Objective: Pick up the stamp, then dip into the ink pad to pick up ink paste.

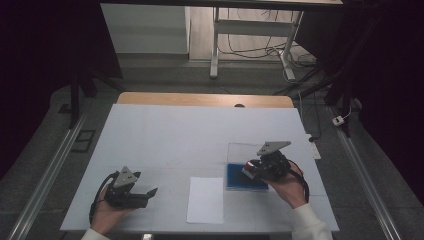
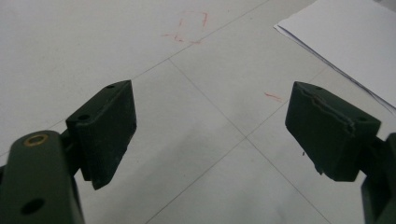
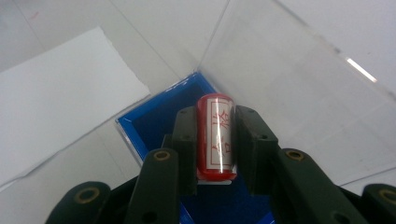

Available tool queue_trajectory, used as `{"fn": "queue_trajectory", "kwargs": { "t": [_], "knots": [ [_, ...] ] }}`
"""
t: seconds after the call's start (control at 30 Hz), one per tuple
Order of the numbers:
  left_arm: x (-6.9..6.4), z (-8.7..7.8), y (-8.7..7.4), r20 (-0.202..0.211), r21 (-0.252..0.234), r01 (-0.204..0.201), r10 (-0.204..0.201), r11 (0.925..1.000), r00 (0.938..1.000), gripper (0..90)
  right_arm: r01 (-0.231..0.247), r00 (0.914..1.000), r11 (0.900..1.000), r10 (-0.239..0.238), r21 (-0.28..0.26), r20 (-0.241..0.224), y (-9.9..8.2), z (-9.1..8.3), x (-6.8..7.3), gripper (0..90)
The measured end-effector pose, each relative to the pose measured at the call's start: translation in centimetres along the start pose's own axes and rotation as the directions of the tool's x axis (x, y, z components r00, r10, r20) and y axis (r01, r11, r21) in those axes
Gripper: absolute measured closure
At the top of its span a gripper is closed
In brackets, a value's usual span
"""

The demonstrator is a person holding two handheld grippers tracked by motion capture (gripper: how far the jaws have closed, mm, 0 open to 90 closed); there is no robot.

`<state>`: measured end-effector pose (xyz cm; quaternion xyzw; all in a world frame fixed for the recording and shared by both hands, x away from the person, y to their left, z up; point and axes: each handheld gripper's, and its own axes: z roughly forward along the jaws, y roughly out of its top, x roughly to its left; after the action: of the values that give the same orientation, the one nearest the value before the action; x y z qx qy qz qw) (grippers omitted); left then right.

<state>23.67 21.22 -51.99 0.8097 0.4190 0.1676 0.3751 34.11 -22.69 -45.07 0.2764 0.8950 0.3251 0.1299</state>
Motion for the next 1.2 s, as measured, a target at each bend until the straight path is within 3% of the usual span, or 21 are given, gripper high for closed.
{"fn": "queue_trajectory", "kwargs": {
  "t": [0.47, 0.93, 1.2],
  "knots": [
    [0.0, 0.0, 0.0, 0.001, 0.002, 0.0, 0.0, 1.0, 1.0, 17.0, 0.017, 0.9998, 0.9986, -0.017, -0.05, 0.011, 0.5, -1.6, 0.1, 70.7],
    [0.1, 0.0, -0.1, 0.001, 0.005, 0.001, -0.001, 1.0, 1.0, 17.1, 0.027, 0.9995, 0.9972, -0.026, -0.07, 0.017, 0.7, -2.0, 0.3, 70.7],
    [0.1, 0.1, 0.0, 0.001, 0.006, 0.001, -0.001, 1.0, 1.0, 17.1, 0.044, 0.9988, 0.9985, -0.043, -0.033, 0.021, 0.8, -1.4, 0.6, 70.7]
  ]
}}
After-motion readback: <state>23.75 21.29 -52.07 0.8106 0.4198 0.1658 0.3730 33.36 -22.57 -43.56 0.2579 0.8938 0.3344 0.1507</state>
